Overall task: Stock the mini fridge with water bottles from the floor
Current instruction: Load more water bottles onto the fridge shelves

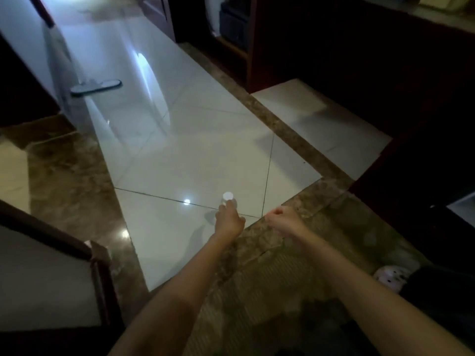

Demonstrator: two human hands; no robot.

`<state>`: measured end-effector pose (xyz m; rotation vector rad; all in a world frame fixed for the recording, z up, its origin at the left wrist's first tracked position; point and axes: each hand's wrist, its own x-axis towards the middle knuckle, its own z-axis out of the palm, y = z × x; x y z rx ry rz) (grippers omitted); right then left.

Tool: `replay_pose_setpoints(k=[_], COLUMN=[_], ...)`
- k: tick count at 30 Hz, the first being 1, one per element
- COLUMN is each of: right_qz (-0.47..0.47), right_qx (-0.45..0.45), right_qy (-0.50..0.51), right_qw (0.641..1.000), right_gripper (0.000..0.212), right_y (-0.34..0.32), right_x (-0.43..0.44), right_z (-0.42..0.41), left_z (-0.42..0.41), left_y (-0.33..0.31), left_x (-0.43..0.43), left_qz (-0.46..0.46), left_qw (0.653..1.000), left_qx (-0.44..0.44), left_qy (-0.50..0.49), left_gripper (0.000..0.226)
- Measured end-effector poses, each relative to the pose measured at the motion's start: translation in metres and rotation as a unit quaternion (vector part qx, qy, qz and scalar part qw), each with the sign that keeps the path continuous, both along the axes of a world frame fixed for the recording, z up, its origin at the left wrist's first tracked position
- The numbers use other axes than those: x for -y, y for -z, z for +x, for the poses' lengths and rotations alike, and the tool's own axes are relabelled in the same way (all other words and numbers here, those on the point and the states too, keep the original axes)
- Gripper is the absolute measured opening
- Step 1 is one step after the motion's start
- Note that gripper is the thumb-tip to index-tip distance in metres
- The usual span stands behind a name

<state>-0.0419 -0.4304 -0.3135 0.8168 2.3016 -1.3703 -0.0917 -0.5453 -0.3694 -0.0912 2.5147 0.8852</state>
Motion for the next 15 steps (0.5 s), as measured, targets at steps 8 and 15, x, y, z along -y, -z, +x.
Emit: replay_pose_setpoints(k=[8,15], right_qz=[0.017,0.034], right_qx=[0.038,0.038], right_qy=[-0.016,-0.055], right_qw=[0.999,0.997], right_gripper=[0.022,0.018], right_y=[0.029,0.04], right_x=[-0.011,-0.023], right_z=[-0.003,0.008], left_z=[-0.049,-0.067], left_y=[0.041,0.058], left_x=[0.0,0.006], left_qz=[-0.077,-0.14], left_qw=[0.993,0.977], left_qx=[-0.057,-0.098], left_qy=[0.063,0.125], left_gripper=[0.053,0.039])
